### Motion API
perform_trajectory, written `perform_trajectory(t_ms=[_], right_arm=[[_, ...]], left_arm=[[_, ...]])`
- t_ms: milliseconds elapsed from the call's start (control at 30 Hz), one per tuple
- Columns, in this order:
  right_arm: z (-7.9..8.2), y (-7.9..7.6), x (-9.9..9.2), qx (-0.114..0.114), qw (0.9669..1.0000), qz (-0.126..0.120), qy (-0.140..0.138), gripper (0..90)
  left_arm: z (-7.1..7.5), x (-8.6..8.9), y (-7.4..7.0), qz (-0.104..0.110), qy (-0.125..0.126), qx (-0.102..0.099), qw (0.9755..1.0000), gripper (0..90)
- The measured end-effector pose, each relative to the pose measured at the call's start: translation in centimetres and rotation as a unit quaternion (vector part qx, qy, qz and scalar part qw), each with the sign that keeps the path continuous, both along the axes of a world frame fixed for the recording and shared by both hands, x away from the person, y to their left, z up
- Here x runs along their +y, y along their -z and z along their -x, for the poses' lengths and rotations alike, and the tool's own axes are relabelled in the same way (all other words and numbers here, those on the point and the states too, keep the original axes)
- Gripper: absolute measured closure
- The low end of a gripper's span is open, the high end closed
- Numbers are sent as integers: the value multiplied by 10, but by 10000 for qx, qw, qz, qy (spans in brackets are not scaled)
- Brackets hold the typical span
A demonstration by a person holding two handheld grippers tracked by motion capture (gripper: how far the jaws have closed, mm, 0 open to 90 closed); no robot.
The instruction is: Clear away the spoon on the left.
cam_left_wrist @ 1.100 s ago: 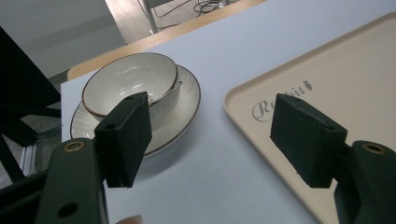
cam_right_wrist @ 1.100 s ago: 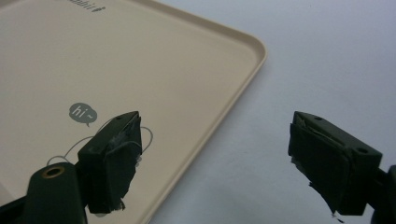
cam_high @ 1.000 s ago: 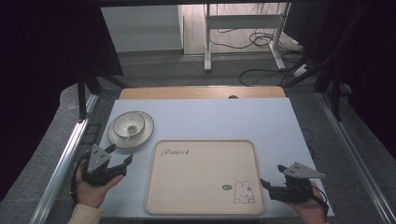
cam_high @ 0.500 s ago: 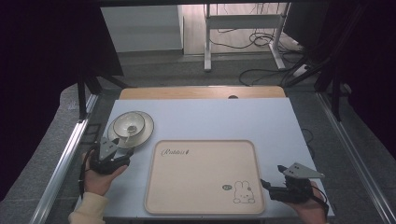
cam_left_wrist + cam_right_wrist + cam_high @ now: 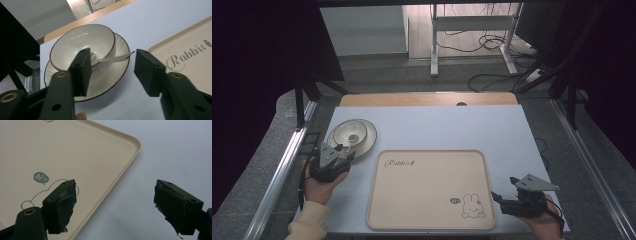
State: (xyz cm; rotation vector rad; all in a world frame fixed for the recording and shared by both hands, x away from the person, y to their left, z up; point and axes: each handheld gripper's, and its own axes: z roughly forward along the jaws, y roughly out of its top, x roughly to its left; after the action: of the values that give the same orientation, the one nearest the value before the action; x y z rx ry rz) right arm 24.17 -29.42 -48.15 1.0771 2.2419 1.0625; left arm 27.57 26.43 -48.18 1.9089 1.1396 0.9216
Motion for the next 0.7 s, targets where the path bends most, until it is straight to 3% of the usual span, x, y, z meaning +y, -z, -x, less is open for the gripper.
perform_trajectory(t_ms=[367, 700], right_arm=[[0, 0, -1, 5, 10000, 18, 32, 181], [1, 1, -1, -10, 10000, 41, 32, 180]], left_arm=[[0, 1, -1, -144, 55, -36, 9999, 771], [1, 2, -2, -281, -133, -60, 9995, 870]])
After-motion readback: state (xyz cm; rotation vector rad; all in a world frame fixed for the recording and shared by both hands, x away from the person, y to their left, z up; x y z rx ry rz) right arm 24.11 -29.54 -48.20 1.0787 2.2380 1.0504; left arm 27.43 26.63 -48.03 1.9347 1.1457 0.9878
